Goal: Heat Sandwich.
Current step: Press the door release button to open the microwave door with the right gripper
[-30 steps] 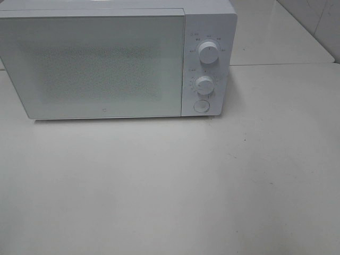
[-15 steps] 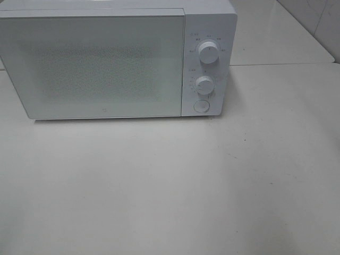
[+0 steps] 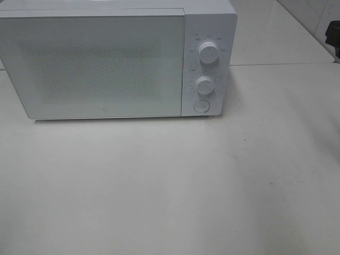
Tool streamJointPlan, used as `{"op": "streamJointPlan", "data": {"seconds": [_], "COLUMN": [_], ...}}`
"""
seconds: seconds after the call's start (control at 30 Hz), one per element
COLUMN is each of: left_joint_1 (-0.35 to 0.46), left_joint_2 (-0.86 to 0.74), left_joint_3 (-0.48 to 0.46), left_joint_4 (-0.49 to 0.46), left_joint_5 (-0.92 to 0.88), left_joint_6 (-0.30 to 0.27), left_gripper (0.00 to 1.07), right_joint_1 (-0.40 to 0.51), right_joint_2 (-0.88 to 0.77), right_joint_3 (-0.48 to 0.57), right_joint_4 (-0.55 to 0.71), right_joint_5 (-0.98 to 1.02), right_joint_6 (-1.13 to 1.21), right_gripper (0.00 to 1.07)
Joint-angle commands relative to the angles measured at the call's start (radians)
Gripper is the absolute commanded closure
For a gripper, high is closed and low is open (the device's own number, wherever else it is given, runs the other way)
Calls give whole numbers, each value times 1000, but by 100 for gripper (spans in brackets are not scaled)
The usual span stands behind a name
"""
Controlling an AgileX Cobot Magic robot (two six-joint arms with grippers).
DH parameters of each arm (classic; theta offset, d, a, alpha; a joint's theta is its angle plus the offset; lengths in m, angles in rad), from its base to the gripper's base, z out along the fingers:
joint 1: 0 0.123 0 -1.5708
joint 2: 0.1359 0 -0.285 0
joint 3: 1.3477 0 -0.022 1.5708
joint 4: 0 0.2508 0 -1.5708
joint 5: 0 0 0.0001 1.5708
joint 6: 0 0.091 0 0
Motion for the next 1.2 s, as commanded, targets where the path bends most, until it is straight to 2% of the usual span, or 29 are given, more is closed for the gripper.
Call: {"op": "streamJointPlan", "data": {"seconds": [0.03, 0.17, 0.4, 0.57, 0.67, 0.73, 0.77, 0.83, 0.9, 0.93, 1.07, 1.2], "left_joint_1": [5, 5, 5, 5, 5, 5, 5, 5, 5, 5, 5, 5], "left_joint_2": [-17, -17, -17, -17, -17, -17, -17, -17, -17, -17, -17, -17], "left_joint_3": [2, 2, 2, 2, 2, 2, 2, 2, 2, 2, 2, 2], "left_joint_4": [8, 8, 8, 8, 8, 8, 8, 8, 8, 8, 8, 8], "left_joint_5": [-15, -15, -15, -15, -15, -15, -15, -15, -15, -15, -15, -15], "left_joint_6": [-2, -1, -1, 0, 0, 0, 0, 0, 0, 0, 0, 0], "left_gripper": [30, 30, 30, 30, 30, 30, 30, 30, 30, 30, 30, 30], "right_joint_1": [2, 2, 3, 61, 132, 150, 182, 215, 227, 256, 288, 327], "right_joint_2": [28, 97, 183, 246, 304, 320, 358, 396, 414, 461, 527, 605], "right_joint_3": [16, 43, 54, 54, 54, 54, 54, 54, 54, 54, 54, 54], "right_joint_4": [-74, -114, -160, -161, -161, -161, -158, -154, -154, -153, -149, -82], "right_joint_5": [-80, -166, -191, -209, -249, -257, -286, -316, -337, -391, -467, -553], "right_joint_6": [57, 138, 191, 191, 190, 190, 190, 190, 190, 190, 190, 191], "right_gripper": [44, 44, 47, 54, 64, 67, 75, 82, 84, 90, 95, 104]}}
